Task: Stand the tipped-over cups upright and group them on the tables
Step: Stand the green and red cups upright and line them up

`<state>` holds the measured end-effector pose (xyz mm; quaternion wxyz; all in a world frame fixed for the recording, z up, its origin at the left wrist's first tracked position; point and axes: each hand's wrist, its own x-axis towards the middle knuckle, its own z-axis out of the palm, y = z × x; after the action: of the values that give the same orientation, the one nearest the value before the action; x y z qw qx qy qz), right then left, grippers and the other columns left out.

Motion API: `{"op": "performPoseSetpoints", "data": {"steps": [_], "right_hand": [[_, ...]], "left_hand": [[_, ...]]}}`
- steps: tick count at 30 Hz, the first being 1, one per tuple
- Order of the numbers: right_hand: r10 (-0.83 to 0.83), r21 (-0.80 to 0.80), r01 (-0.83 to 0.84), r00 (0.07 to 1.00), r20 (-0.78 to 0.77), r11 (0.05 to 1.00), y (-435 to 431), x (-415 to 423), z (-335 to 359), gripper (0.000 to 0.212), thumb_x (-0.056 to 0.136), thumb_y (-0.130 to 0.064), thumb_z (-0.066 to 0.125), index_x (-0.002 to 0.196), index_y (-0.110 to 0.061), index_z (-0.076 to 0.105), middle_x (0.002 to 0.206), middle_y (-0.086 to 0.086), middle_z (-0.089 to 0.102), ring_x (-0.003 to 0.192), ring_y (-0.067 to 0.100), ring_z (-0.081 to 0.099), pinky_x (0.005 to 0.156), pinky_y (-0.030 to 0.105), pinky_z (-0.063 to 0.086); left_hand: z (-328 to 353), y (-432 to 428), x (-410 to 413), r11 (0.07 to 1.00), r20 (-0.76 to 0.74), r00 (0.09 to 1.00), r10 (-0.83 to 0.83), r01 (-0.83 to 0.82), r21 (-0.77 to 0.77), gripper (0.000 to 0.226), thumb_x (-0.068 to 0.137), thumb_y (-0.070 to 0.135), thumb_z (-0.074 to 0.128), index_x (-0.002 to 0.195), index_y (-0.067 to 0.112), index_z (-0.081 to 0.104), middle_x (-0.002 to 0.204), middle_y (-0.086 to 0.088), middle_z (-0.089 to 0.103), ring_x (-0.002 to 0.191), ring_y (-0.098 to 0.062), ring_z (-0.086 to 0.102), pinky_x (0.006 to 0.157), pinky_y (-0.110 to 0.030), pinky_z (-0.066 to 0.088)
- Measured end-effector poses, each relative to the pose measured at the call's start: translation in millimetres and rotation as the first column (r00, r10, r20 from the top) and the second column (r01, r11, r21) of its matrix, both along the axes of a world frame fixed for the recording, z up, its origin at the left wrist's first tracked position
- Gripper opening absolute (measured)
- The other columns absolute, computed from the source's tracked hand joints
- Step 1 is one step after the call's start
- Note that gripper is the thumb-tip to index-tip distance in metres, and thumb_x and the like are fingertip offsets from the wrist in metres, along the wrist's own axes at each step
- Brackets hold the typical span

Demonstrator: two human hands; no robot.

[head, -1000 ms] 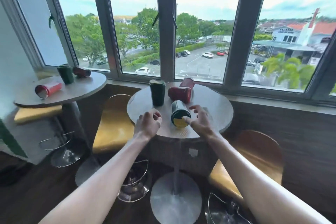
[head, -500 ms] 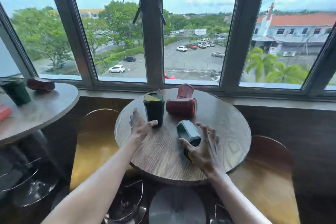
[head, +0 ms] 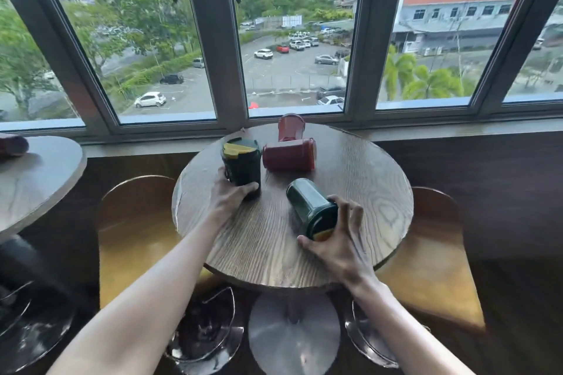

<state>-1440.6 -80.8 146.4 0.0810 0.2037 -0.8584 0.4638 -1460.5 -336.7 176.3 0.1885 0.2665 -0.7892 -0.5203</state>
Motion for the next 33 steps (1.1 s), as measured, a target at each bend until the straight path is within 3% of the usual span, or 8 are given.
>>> {"op": "performPoseSetpoints", "data": {"steps": [4,8,15,18,21,24,27,33], "right_hand": [[-0.018,0.003,0.018,0.999,-0.031,1.000,-4.5,-11.4,25.7,0.089,0.063,-0.049,0.083,0.133,-0.033,0.029,0.125,-0.002,0.032,0.115,0.019,0.048,0.090,0.041,0.054],[-0.089,0.157,0.102,0.992,-0.085,0.982,-16.2,-29.8,60.2,0.089,0.062,-0.070,0.070,0.134,-0.037,0.030,0.123,0.003,0.048,0.106,0.024,0.057,0.079,0.041,0.055],[-0.152,0.292,0.165,0.986,-0.065,0.942,-46.3,-62.9,84.1,0.099,0.057,-0.089,0.052,0.134,-0.030,0.035,0.123,0.006,0.054,0.111,0.029,0.056,0.084,0.038,0.047],[-0.154,0.249,0.167,0.985,-0.073,0.954,-51.2,-68.0,83.1,0.103,0.055,-0.092,0.051,0.136,-0.029,0.037,0.128,0.004,0.051,0.114,0.028,0.055,0.084,0.040,0.050],[-0.156,0.160,0.178,0.978,-0.142,0.971,-52.6,-64.7,75.8,0.095,0.057,-0.086,0.058,0.130,-0.029,0.037,0.129,0.003,0.054,0.112,0.028,0.055,0.073,0.035,0.047],[-0.193,0.121,0.219,0.961,-0.196,0.968,-54.6,-60.7,66.6,0.090,0.059,-0.085,0.059,0.124,-0.027,0.037,0.125,0.005,0.054,0.109,0.031,0.054,0.069,0.038,0.050],[-0.132,0.027,0.136,0.985,-0.114,0.990,-55.5,-60.7,56.1,0.091,0.060,-0.079,0.064,0.131,-0.030,0.035,0.125,0.009,0.051,0.106,0.029,0.057,0.077,0.044,0.056],[0.120,-0.273,-0.094,0.990,0.078,0.957,-46.8,-62.0,23.6,0.110,0.072,-0.029,0.083,0.151,-0.025,0.008,0.145,0.006,0.040,0.122,0.008,0.045,0.095,0.026,0.039]], "left_hand": [[-5.1,4.8,8.9,0.999,0.001,1.000,0.001,-0.001,-0.045,0.082,0.058,0.031,0.090,0.125,0.012,0.047,0.116,-0.006,0.061,0.106,-0.028,0.061,0.090,-0.037,0.050],[-10.9,21.0,21.6,0.995,-0.007,1.000,0.023,-0.023,-0.098,0.084,0.045,0.054,0.081,0.112,0.024,0.043,0.115,-0.007,0.059,0.105,-0.026,0.058,0.089,-0.042,0.050],[-24.7,35.9,29.0,0.981,-0.036,0.999,-0.009,0.002,-0.195,0.090,0.051,0.065,0.078,0.118,0.020,0.039,0.109,-0.006,0.045,0.106,-0.023,0.044,0.092,-0.042,0.043],[-30.5,32.1,28.4,0.986,-0.047,0.998,-0.038,0.030,-0.166,0.091,0.053,0.068,0.080,0.120,0.024,0.038,0.114,-0.004,0.053,0.110,-0.026,0.050,0.095,-0.046,0.044],[-31.7,30.9,29.6,0.993,-0.080,0.994,-0.073,0.065,-0.101,0.074,0.068,0.037,0.087,0.123,0.017,0.042,0.113,-0.001,0.060,0.106,-0.023,0.058,0.087,-0.035,0.046],[-35.0,28.7,28.8,0.990,-0.127,0.990,-0.068,0.052,-0.130,0.074,0.067,0.035,0.088,0.125,0.020,0.043,0.113,0.002,0.063,0.104,-0.020,0.061,0.088,-0.035,0.050],[-36.3,28.7,28.1,0.989,-0.136,0.989,-0.060,0.040,-0.143,0.070,0.068,0.032,0.089,0.121,0.022,0.045,0.109,0.004,0.062,0.099,-0.016,0.061,0.080,-0.026,0.047],[-35.0,26.8,29.7,0.985,-0.134,0.986,-0.101,0.080,-0.154,0.073,0.068,0.031,0.087,0.127,0.019,0.046,0.109,0.007,0.060,0.101,-0.013,0.058,0.081,-0.023,0.044]]}}
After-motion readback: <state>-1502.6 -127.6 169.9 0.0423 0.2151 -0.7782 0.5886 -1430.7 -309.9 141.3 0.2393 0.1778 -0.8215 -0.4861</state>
